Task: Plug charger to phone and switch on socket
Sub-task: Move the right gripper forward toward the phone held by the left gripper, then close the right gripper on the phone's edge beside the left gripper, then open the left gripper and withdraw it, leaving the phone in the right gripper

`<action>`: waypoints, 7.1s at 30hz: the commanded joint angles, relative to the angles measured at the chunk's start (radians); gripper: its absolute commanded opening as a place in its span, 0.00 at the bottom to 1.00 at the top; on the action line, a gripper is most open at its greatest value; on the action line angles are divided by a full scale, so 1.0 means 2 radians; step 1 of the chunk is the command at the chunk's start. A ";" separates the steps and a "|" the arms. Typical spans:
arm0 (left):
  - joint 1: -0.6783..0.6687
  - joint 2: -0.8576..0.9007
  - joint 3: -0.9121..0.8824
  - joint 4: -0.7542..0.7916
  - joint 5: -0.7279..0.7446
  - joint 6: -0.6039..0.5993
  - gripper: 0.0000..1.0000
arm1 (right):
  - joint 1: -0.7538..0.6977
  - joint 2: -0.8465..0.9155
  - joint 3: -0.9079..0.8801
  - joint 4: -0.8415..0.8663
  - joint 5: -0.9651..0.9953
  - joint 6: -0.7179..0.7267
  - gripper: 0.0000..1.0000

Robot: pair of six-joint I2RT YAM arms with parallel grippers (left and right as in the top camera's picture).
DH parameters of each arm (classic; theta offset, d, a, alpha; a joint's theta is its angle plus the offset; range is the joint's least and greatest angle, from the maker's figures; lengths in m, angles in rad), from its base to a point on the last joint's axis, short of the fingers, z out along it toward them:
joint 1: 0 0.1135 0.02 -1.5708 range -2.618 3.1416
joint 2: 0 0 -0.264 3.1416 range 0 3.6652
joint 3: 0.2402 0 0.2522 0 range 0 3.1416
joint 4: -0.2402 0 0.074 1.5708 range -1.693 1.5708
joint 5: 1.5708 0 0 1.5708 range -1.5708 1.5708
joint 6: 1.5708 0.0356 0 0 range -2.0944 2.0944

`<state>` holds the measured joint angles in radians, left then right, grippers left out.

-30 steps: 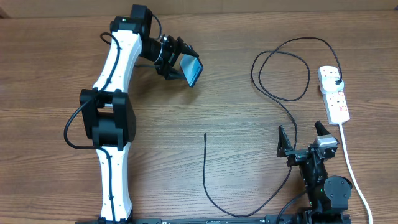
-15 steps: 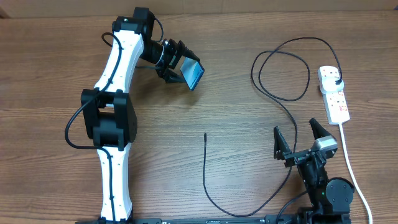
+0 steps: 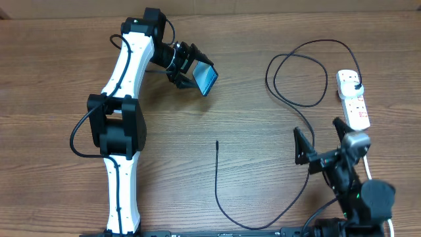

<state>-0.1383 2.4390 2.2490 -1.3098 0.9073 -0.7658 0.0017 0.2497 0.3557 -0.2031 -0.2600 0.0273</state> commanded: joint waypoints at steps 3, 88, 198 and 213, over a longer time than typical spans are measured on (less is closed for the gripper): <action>-0.005 -0.003 0.016 0.002 0.012 -0.010 0.04 | 0.001 0.122 0.093 -0.026 -0.056 0.006 1.00; -0.168 -0.003 0.016 0.032 -0.085 -0.236 0.04 | 0.126 0.634 0.249 0.021 -0.050 0.355 1.00; -0.205 -0.003 0.016 0.051 -0.104 -0.279 0.92 | 0.137 0.634 0.248 -0.001 0.008 0.355 0.04; -0.135 -0.021 0.031 -0.025 -0.098 -0.185 1.00 | 0.134 0.634 0.248 -0.001 0.025 0.356 0.04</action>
<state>-0.4805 2.4390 2.2692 -1.3209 0.7067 -1.2186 0.2710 1.5150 0.8360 -0.2192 -0.2234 0.7464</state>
